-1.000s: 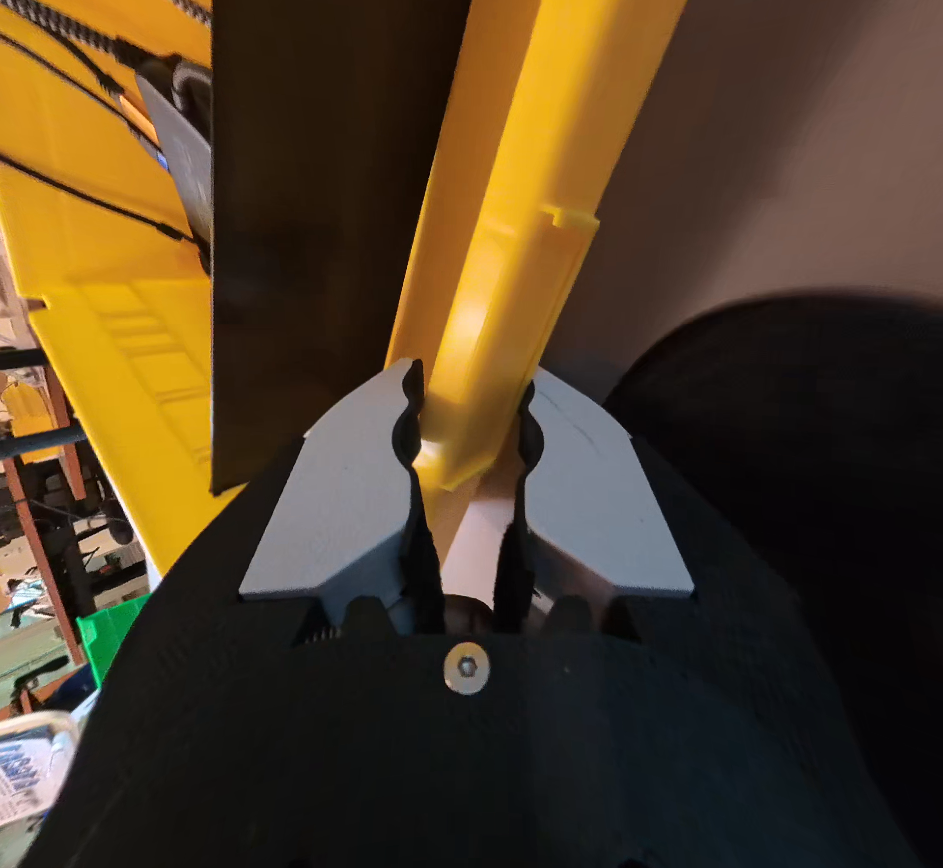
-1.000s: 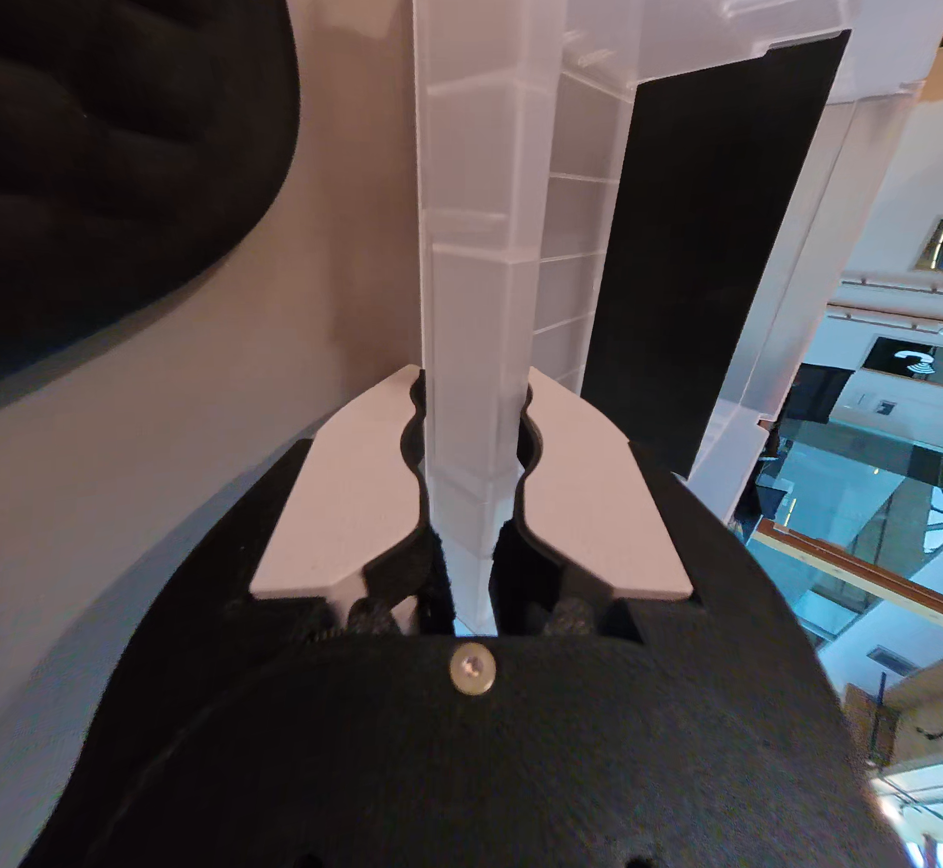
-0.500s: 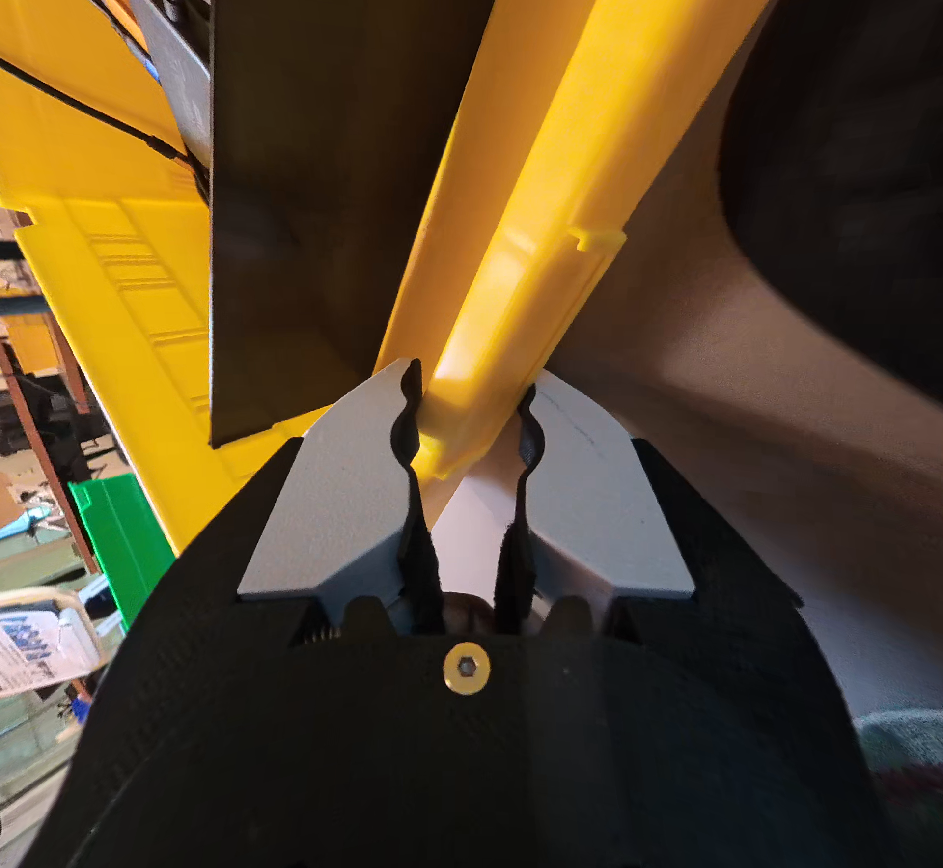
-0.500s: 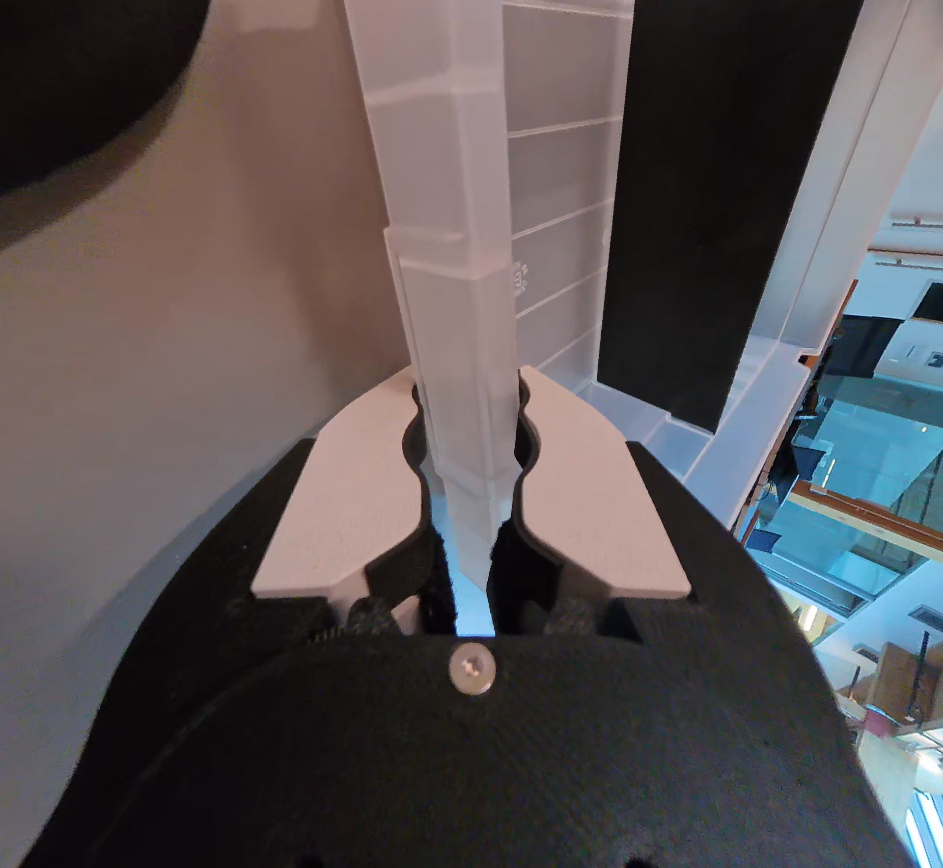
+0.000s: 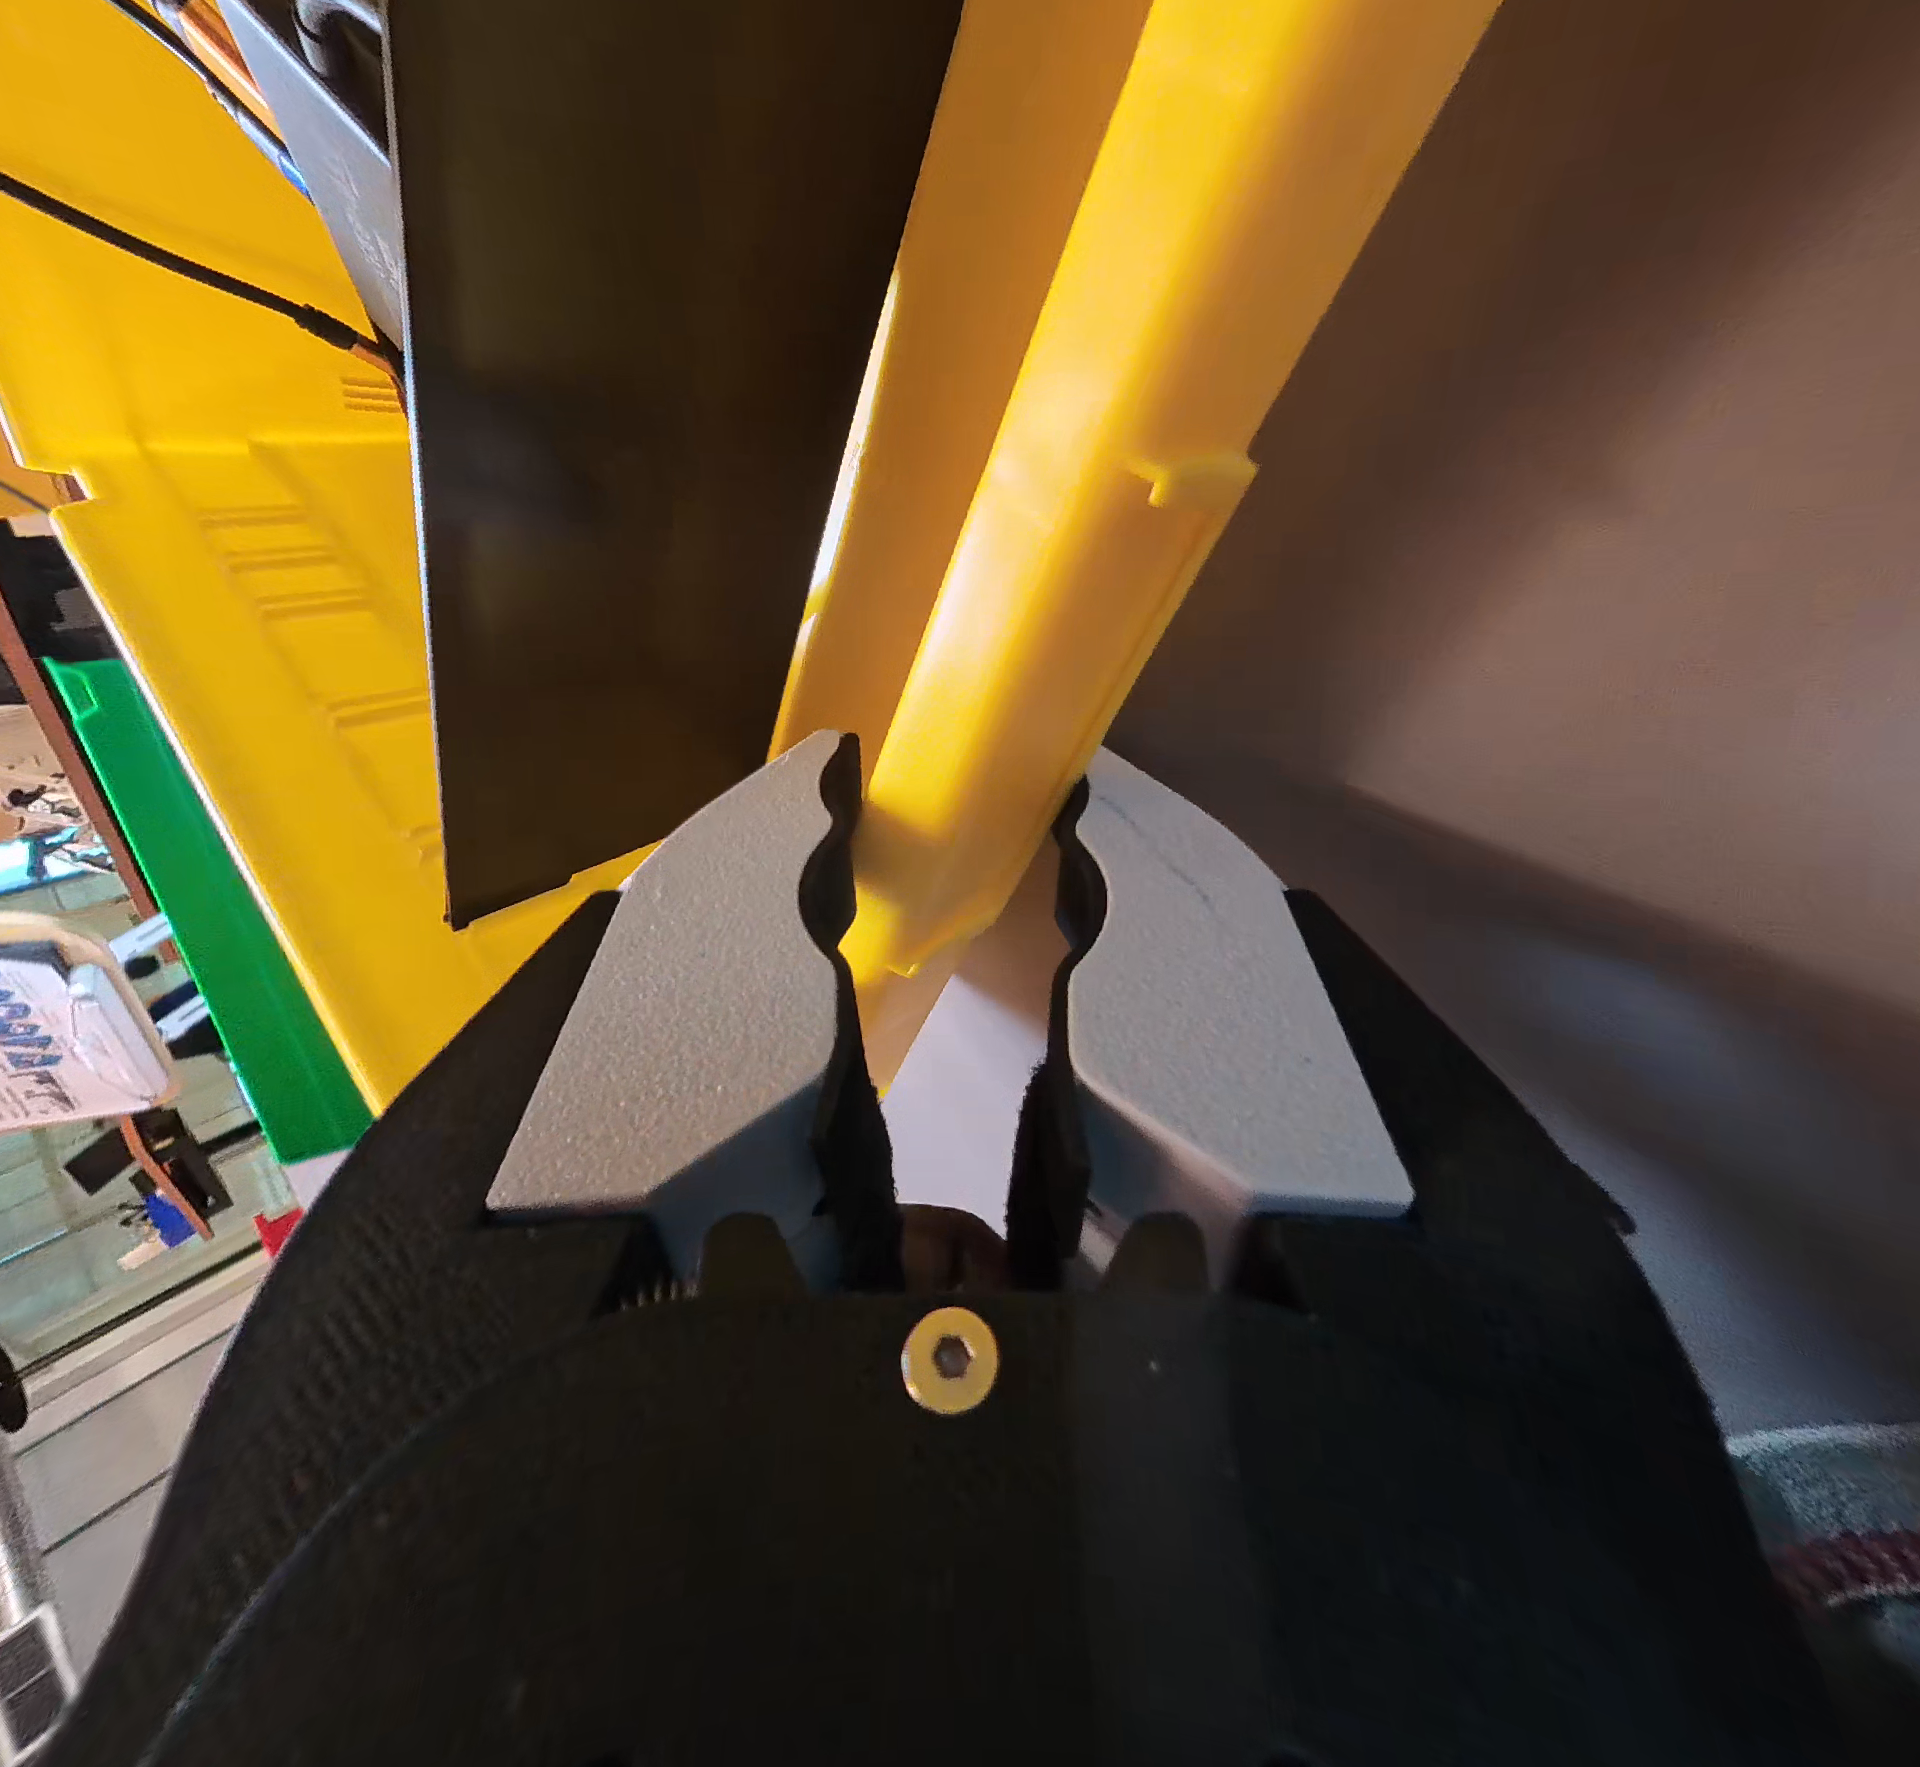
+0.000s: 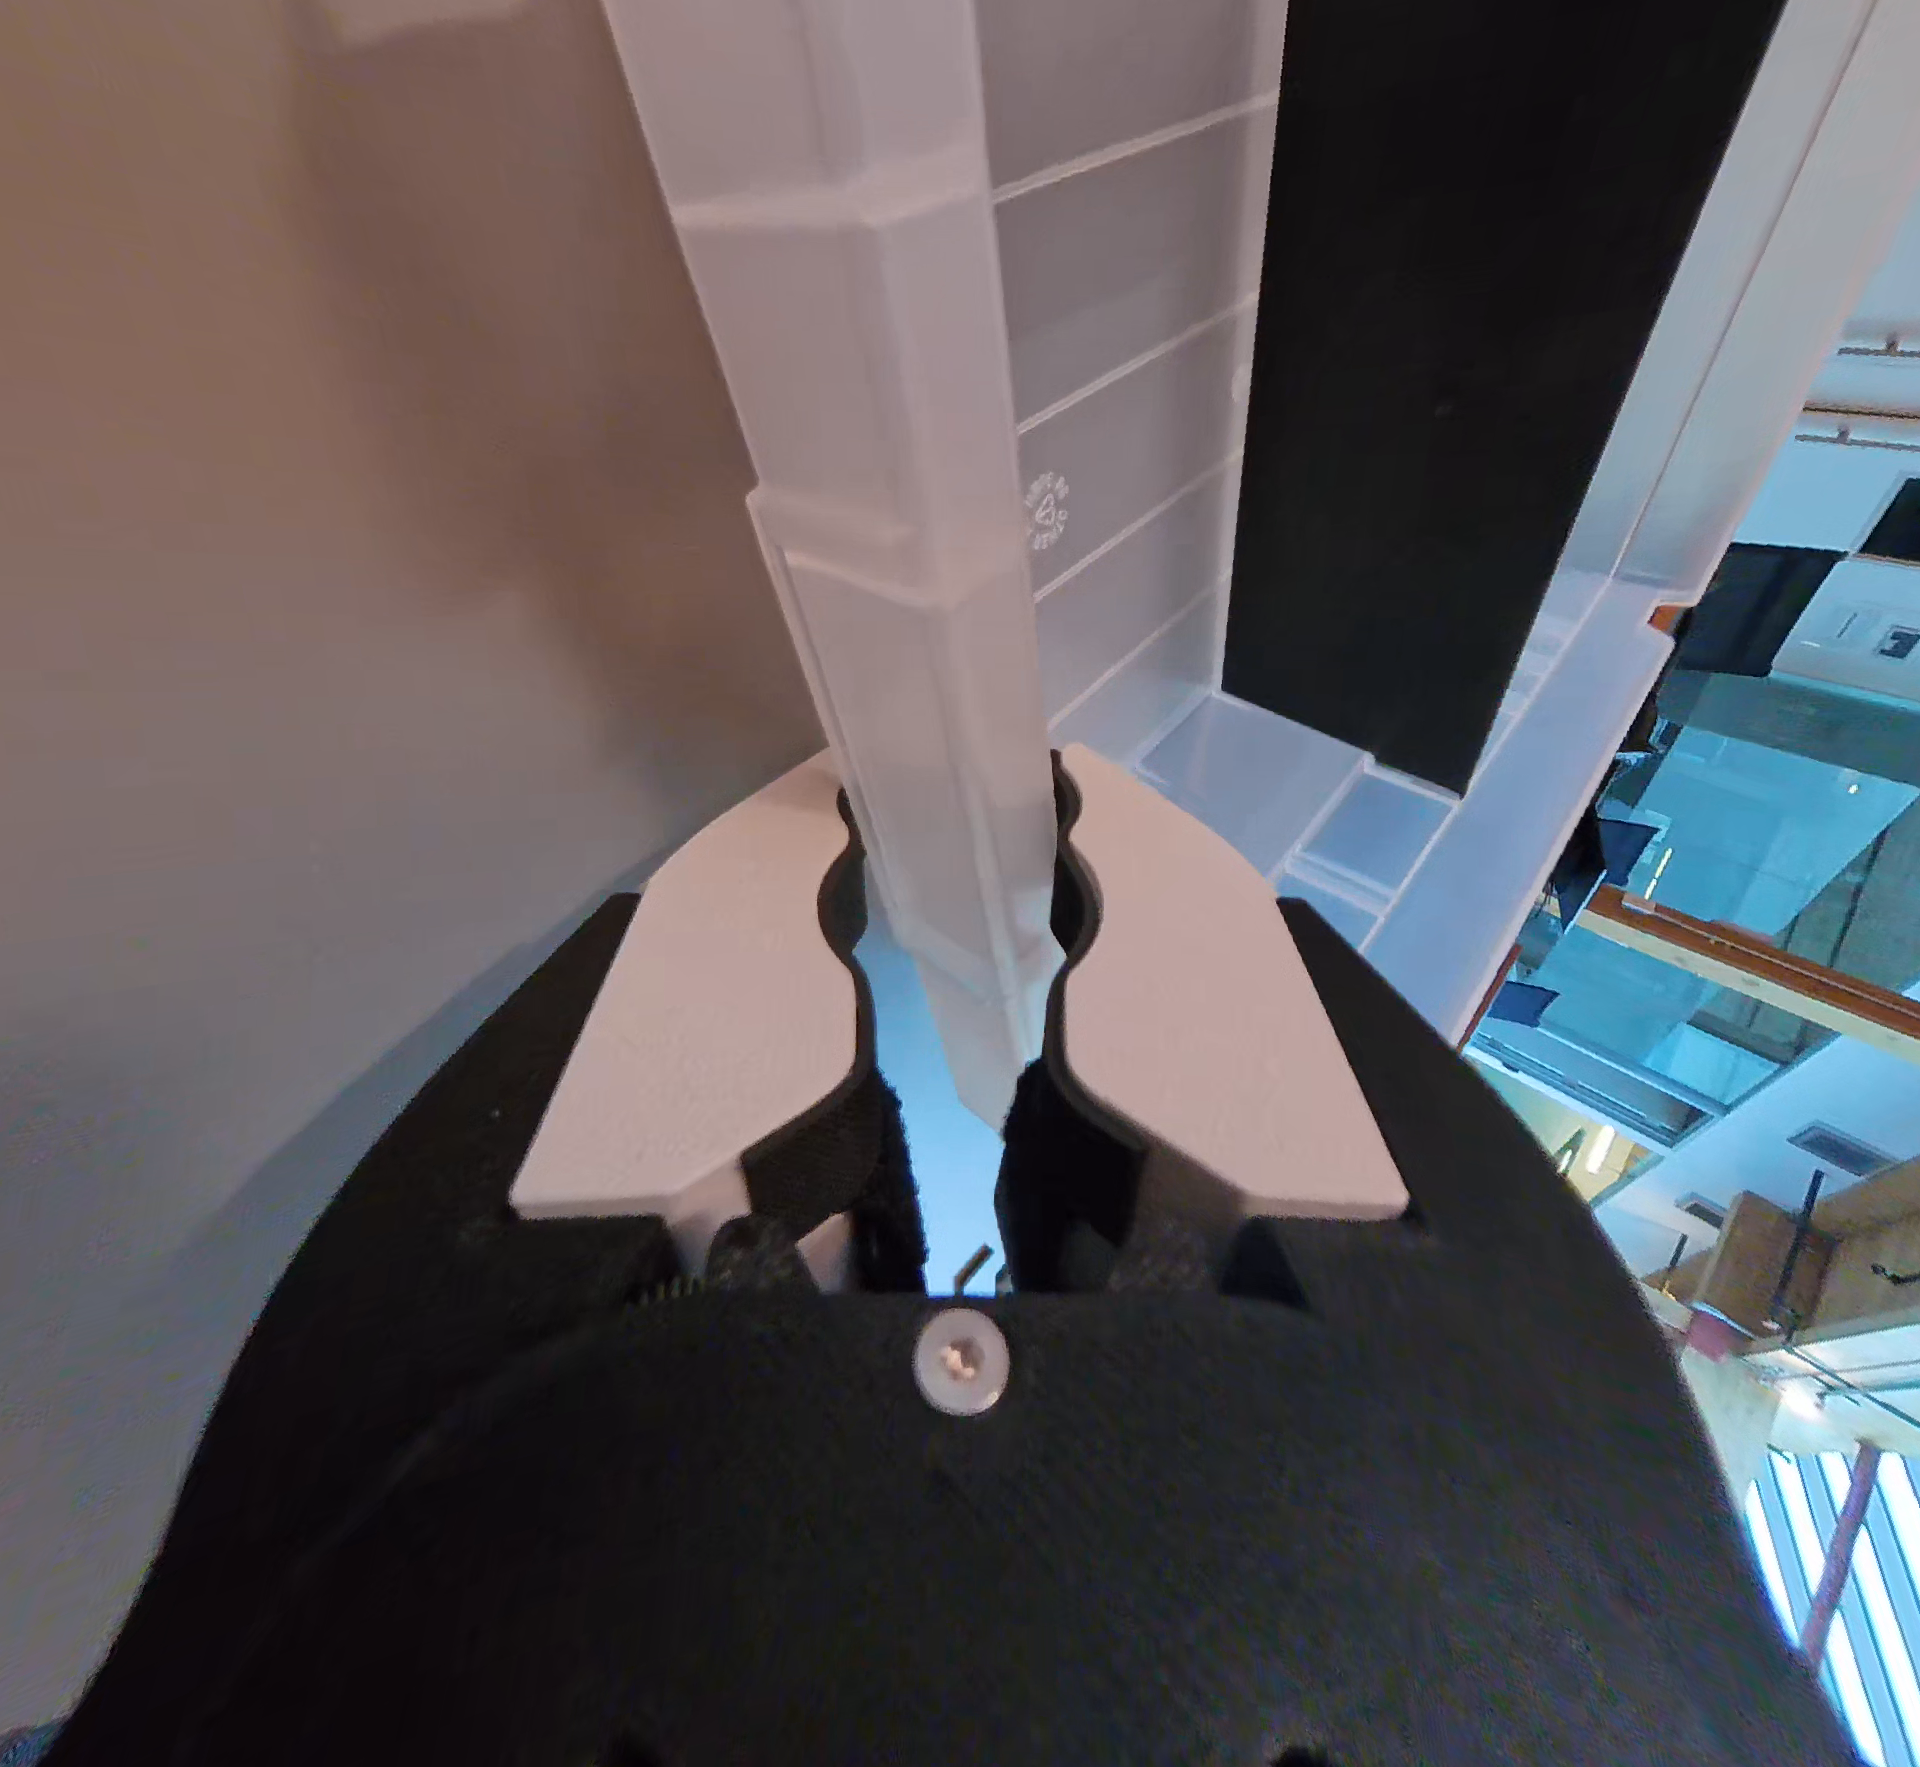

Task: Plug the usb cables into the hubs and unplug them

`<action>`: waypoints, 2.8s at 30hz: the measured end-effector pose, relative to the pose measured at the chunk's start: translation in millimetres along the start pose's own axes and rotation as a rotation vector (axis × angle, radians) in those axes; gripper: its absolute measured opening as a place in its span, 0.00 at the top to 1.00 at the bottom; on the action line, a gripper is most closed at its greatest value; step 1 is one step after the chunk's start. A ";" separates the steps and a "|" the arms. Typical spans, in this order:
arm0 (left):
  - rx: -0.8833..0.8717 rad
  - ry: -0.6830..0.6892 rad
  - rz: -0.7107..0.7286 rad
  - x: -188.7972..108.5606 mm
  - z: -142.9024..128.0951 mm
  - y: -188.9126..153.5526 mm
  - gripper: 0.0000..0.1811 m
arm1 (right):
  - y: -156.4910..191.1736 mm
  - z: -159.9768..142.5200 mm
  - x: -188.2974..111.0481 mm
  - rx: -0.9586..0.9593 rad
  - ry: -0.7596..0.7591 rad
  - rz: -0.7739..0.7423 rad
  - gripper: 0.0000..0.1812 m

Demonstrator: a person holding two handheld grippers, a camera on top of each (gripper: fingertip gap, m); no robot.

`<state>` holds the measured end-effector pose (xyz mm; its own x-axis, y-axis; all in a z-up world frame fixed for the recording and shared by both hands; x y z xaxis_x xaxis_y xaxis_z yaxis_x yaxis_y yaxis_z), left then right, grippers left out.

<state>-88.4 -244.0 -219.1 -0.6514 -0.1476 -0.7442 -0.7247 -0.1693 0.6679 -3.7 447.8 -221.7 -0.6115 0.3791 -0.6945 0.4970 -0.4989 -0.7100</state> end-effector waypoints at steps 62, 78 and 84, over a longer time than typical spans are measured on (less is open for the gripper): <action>-0.692 -0.679 0.311 -83.8 30.0 173.5 0.98 | -19.8 182.3 -158.0 0.203 -1.163 0.050 0.82; -0.379 -1.277 0.636 -271.9 119.9 165.9 0.98 | 48.7 288.3 -213.2 0.060 -1.469 0.403 0.82; -0.259 -1.465 0.359 -265.1 161.0 133.1 0.98 | 23.6 293.1 -239.4 0.197 -1.574 0.450 0.79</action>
<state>-48.3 -70.5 67.6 -0.5331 0.8188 0.2129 -0.5283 -0.5187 0.6722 -26.1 116.8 -38.0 -0.4950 -0.8673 0.0527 0.7906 -0.4748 -0.3867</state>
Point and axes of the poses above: each gripper's, where its closed fingertips meet, x out along the fingers, z out of its top, y = z × x across the jaws, the point moved 3 cm from there along -x, back along the fingers, and after that the axes turned 10 degrees about x, right-handed, at the moved point
